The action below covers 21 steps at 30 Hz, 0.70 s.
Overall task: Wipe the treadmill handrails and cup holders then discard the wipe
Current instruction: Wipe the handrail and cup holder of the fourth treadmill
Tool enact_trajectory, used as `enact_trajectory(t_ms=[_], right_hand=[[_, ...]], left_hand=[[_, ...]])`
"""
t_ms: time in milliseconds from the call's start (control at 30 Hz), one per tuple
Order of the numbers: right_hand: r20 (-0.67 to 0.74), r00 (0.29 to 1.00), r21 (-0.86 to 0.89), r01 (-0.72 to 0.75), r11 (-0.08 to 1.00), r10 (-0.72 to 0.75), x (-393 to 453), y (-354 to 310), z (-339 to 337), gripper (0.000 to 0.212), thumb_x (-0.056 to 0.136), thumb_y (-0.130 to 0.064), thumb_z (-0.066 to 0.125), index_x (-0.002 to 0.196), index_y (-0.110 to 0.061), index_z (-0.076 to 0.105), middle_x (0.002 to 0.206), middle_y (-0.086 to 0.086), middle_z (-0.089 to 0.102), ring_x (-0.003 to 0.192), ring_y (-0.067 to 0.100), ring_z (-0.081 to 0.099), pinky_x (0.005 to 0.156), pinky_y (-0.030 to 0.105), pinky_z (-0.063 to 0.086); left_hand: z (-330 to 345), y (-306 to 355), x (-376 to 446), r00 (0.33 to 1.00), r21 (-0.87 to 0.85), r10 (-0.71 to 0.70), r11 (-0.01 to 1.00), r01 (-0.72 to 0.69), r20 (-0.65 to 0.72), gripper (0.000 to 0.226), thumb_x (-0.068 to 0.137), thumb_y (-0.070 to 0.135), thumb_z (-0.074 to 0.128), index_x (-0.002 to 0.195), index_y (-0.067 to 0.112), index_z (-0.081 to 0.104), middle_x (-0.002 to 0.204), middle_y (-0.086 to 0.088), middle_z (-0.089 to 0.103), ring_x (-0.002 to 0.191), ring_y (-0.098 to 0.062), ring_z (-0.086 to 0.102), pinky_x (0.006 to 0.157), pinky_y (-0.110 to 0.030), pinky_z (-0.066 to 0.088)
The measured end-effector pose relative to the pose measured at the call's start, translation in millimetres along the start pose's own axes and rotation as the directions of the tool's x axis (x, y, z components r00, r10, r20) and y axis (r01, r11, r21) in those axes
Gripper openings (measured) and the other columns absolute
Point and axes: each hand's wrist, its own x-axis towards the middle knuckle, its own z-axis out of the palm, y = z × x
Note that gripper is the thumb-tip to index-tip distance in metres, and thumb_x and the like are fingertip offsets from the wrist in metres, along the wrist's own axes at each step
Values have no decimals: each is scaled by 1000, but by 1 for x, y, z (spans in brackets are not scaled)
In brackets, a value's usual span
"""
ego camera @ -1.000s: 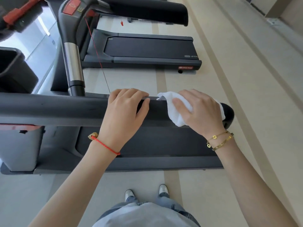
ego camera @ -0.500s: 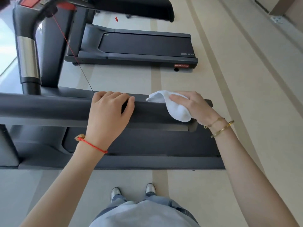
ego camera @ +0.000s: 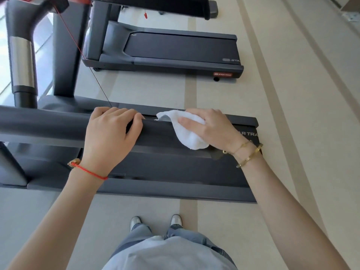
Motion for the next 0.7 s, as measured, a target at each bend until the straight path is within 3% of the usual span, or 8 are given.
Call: enact_trajectory(t_ms=[200,367,500,633,700], right_hand=[[-218,960,-163,144,976,-178,-32,9,15,24,96,-47,48,112,-34,60,103,-11,59,89,12,56,75,30,46],[-75,990,-306,92,947,-121,1,-12,13,32,96,-55,42,98,-32,64,86,-7,64,78,20,58,67,34,45],[-151,954,-479,158,863,-258,-6,-21,28,32,97,-53,37,104,-34,61,86,-7,59,75,19,56,61,30,42],[-229,942,-402,140,905,-247,-23,-3,17,34,95,-55,37,112,-36,59,96,-9,60,82,16,58,65,31,47],[-264,953,-227,88,970,-148,-28,12,10,33,95,-53,40,108,-32,62,94,-9,63,82,16,60,69,36,50]], left_hand=[[0,1,0,1000,14,3,1000,-4,5,47,103,28,30,79,12,68,68,0,65,66,-26,58,86,-33,38],[2,0,0,1000,15,0,1000,1,-10,47,102,28,30,79,13,68,67,0,65,67,-26,58,85,-33,38],[3,-1,0,1000,20,-4,1000,4,-2,49,103,30,29,78,13,68,67,0,65,66,-26,58,84,-34,39],[2,-1,0,1000,15,-3,1000,3,-10,48,103,29,29,79,14,68,67,2,65,66,-24,57,86,-32,39],[2,0,0,1000,14,-7,1000,7,-11,47,103,28,30,79,14,68,67,2,65,66,-24,57,86,-31,38]])
